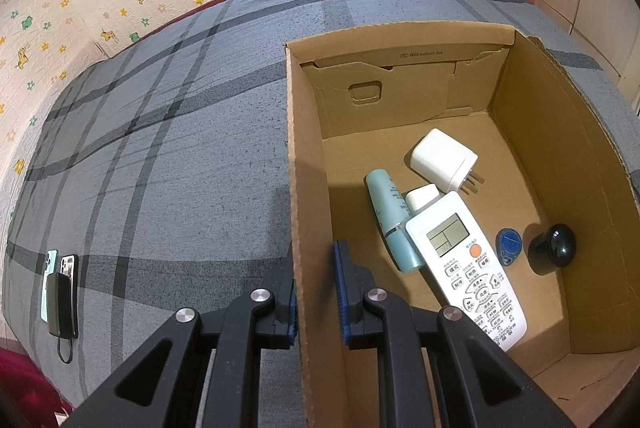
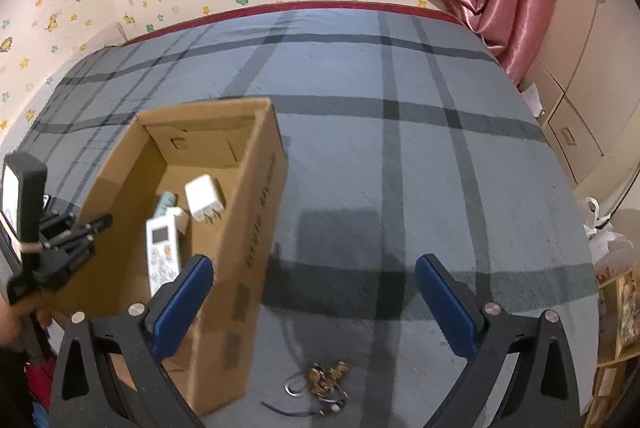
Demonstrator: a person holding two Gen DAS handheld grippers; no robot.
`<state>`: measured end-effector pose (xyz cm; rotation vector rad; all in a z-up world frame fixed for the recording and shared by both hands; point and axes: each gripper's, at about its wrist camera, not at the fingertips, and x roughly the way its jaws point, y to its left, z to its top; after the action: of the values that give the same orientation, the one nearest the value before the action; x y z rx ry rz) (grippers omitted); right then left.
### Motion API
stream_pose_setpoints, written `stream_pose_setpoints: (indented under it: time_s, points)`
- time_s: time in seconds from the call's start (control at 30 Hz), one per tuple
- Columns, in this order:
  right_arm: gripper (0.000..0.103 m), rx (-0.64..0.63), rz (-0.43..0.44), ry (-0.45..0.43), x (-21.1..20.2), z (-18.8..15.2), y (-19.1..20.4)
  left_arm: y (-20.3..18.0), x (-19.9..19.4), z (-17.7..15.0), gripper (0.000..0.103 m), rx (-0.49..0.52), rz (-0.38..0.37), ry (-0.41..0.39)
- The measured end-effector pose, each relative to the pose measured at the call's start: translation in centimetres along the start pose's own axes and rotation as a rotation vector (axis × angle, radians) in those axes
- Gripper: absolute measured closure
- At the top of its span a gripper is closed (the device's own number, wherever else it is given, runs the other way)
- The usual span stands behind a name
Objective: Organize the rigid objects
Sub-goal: 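Move the open right gripper out of the box to the brass keys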
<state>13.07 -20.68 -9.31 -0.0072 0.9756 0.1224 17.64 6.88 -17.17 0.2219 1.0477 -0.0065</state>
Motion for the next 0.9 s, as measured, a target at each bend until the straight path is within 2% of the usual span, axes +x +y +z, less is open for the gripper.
stream_pose_setpoints:
  time_s: [0.4,0.9]
  points:
    - [0.000,0.007,-0.018,0.041,1.5,-5.0,-1.8,-0.1,0.0,0.0,0.087,0.000,0.002,0.000]
    - [0.000,-0.004,-0.001,0.105,4.4,-10.3,-1.9,-0.2,-0.2,0.0,0.087,0.001,0.003,-0.001]
